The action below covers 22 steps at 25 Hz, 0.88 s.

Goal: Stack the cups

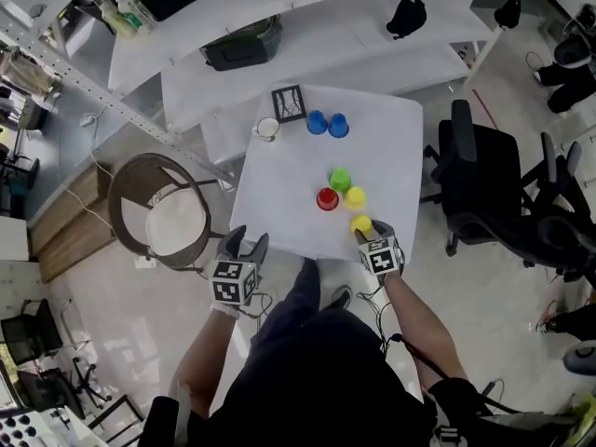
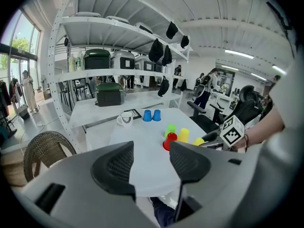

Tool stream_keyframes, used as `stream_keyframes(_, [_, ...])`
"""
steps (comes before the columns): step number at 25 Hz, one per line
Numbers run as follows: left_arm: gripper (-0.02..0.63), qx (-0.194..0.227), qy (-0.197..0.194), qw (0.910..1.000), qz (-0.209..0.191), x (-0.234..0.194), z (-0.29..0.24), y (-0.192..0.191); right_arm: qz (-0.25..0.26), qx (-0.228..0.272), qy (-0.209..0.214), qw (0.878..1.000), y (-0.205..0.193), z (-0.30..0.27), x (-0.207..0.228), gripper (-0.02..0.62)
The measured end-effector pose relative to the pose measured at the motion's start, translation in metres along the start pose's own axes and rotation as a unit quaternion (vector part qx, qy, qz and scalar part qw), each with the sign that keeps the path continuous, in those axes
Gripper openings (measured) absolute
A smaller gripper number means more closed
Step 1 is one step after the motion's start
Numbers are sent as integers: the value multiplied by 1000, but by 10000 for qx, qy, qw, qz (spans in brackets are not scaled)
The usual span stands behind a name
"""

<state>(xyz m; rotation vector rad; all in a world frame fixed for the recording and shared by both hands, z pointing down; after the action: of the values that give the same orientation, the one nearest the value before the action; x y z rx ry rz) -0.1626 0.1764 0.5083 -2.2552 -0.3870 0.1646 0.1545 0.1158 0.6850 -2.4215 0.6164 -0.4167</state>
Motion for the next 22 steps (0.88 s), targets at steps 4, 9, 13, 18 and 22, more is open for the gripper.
stream_keyframes(4, [234,-9,-84,10000,4,-7,-16,6,-176,35,11,9998,1,7,5,207])
stream_keyframes(9, [233,12,-264,9997,14,-14,-46,16,-483,20,-331,9983,4,19,32,207])
stream_keyframes(13, [233,77,-412,9991,-63,-21,-69,31,-637,80,-771,9950,24,27,63,207])
stream_keyframes(18, [232,94,-546,9984,-90,-37,-97,50,-875,471,-1026,9897,85,22,101,206])
stream_keyframes(22, [230,-36,-624,9979,-168,-53,-118,58,-902,676,-1017,9884,136,-1,119,206])
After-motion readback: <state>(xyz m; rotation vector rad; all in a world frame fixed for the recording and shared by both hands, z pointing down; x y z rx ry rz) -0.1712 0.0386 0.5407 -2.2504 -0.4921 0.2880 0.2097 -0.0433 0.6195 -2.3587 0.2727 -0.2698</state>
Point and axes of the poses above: the fingertips, and each gripper's own axes: z backward along the fingers, x to its right, y out of its top, the point moved 7 cm from there along z, backward along the fingers, and after that the axes turned 5 degrees about -z, right-handed, at the moved point
